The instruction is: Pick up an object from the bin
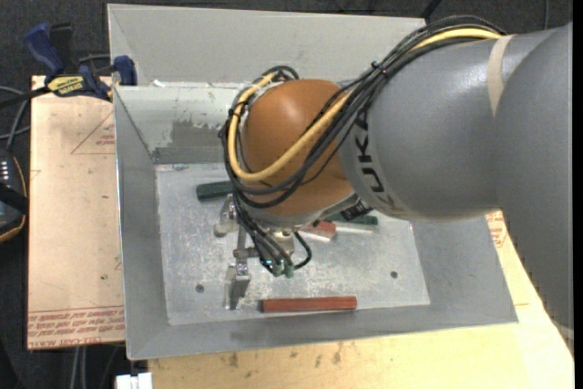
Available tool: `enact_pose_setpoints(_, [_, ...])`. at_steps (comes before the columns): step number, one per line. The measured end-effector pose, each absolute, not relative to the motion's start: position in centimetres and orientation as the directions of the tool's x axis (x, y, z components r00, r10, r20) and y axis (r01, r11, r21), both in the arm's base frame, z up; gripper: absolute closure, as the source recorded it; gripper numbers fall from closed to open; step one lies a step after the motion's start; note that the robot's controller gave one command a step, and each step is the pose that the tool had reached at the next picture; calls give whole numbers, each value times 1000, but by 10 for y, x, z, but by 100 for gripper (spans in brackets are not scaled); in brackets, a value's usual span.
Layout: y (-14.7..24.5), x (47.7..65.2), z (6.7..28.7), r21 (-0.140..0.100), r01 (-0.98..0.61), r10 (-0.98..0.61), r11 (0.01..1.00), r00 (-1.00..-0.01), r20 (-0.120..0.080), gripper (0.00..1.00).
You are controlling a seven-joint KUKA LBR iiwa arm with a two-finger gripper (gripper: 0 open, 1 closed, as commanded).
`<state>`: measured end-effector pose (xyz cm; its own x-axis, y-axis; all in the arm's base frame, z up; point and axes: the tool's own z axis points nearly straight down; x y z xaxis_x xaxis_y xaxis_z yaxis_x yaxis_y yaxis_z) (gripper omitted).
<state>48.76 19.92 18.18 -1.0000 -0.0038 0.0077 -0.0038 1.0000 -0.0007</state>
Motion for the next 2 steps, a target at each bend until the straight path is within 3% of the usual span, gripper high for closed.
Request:
enact_pose_setpoints(1, [198, 490, 185, 1, 0, 0, 1000, -1000, 1, 0])
enact_pose_setpoints(2, [176, 490, 172, 4, -87, -87, 996, -996, -4, 0])
